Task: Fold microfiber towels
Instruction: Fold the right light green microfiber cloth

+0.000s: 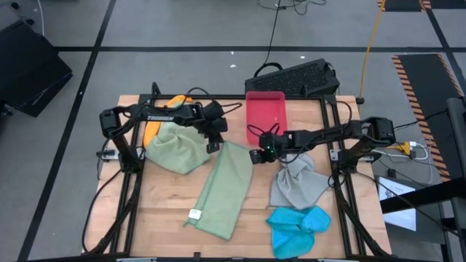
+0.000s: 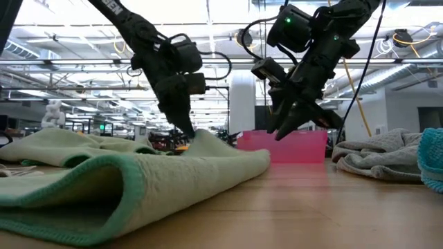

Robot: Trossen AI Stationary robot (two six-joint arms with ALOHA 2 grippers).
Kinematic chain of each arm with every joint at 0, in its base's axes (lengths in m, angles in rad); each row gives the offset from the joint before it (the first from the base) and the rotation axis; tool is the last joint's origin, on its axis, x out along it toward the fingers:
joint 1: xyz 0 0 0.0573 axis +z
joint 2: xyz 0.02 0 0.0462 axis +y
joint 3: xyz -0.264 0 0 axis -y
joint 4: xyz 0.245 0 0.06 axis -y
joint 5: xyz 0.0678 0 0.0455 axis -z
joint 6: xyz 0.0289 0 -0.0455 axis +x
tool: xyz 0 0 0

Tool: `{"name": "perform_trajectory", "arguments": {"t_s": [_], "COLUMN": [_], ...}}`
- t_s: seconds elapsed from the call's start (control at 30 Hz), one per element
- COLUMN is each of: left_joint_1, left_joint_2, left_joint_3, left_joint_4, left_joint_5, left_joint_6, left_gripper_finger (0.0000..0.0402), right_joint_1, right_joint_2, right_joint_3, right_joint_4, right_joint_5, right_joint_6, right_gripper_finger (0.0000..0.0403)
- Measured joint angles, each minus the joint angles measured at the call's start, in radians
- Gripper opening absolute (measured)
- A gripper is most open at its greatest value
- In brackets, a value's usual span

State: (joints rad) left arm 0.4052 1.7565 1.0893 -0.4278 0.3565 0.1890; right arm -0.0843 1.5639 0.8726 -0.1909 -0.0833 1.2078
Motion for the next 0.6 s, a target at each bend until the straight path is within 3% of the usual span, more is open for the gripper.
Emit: {"name": "perform_trajectory", "arguments": {"t_s": [0.27,0.6], "left_joint_1": [-0.013,0.017], "left_joint_2": [0.007,0.007], "left_joint_3": [0.000,0.000], "left_joint_4": [-0.011,0.065], "left_joint_5": [-0.018,-0.063], "left_joint_6": [-0.007,-0.004], "left_gripper_finger": [0.0003,0.0003], "right_joint_1": [0.053,0.038], "right_joint_2": [0.000,0.009], "right_joint_3": [0.000,0.000], "right_joint_4": [-0.002,0.001], "right_joint_5": [0.108,0.170], "right_joint_6": [0.096,0.205], "right_gripper_finger": [0.0131,0.0170]}}
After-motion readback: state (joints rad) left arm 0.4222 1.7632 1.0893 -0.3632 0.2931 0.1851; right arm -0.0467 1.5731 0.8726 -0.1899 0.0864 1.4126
